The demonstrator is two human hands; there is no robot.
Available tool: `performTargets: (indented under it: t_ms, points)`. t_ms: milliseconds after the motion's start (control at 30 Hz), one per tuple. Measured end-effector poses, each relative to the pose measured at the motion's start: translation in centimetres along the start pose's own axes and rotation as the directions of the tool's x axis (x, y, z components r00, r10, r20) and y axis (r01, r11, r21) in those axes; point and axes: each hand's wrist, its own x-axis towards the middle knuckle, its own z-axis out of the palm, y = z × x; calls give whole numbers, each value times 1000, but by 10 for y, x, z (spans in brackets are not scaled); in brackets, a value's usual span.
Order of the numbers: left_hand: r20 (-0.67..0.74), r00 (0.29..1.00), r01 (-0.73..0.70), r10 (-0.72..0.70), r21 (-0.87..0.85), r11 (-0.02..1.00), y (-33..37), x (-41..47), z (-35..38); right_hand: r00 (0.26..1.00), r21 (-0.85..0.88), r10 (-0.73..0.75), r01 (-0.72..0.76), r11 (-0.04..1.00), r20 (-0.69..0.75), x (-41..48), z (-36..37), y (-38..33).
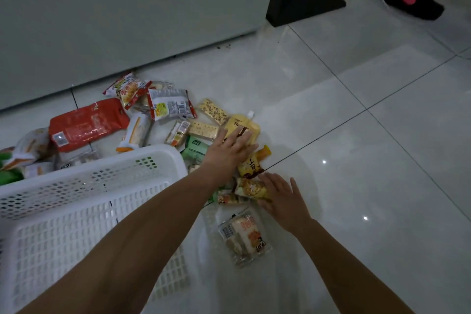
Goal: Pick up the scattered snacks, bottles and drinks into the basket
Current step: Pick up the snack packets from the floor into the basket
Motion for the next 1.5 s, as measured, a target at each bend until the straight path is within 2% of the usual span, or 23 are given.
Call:
performTargets:
  t_ms: [67, 167, 300, 400, 567, 667, 800, 933, 967, 1100, 1200, 1300, 1400, 1500]
  points:
    - [41, 999, 26, -25, -12, 1000, 3, 2, 2, 999, 31, 17, -18, 999, 33, -2, 5, -2]
    - [10, 996, 87, -87, -52, 995, 6, 1, 1, 999, 72, 44, -46, 996, 25, -3, 7, -3]
    - [-6, 994, 112, -112, -9, 994, 5, 4, 3, 996, -16, 13, -15, 1000, -93, 5, 13, 4]
    - [-11, 995, 100, -100, 22, 995, 7, 2, -1, 993, -139, 96, -104, 985, -61, 1, 10, 0]
    - [-108, 987, 120, -116, 33, 992, 7, -4, -9, 983, -180, 179, -182, 967, -35, -15, 8, 1]
    - [-183, 973, 139, -142, -31, 990, 3, -10, -21, 972, -181, 232, -236, 955, -41, -23, -8, 2]
    - [-304, 926, 188, -222, -137, 972, -11, -39, -41, 950, -171, 301, -311, 935, -81, -31, -32, 3]
    - [-538, 792, 209, -290, -207, 956, -58, -93, -41, 960, -101, 232, -249, 963, -159, -29, -66, -13]
    - [-552, 768, 232, -326, -235, 944, -73, -111, -37, 966, -121, 181, -205, 971, -184, -25, -75, -20]
    - [-434, 737, 406, -517, -328, 853, -122, -190, -14, 972, -216, -37, -15, 976, -234, -13, -122, -71]
    - [-277, 726, 507, -629, -402, 762, -138, -247, 4, 960, -153, -147, 112, 982, -239, -8, -147, -120]
    - [-152, 687, 592, -711, -451, 668, -133, -290, 22, 938, -116, -269, 248, 962, -220, -12, -151, -173]
    - [-44, 700, 620, -713, -458, 637, -118, -312, 37, 903, -142, -401, 382, 913, -151, -22, -132, -211]
    - [82, 761, 610, -643, -424, 669, -106, -320, 55, 870, -152, -492, 481, 863, -44, -30, -104, -229]
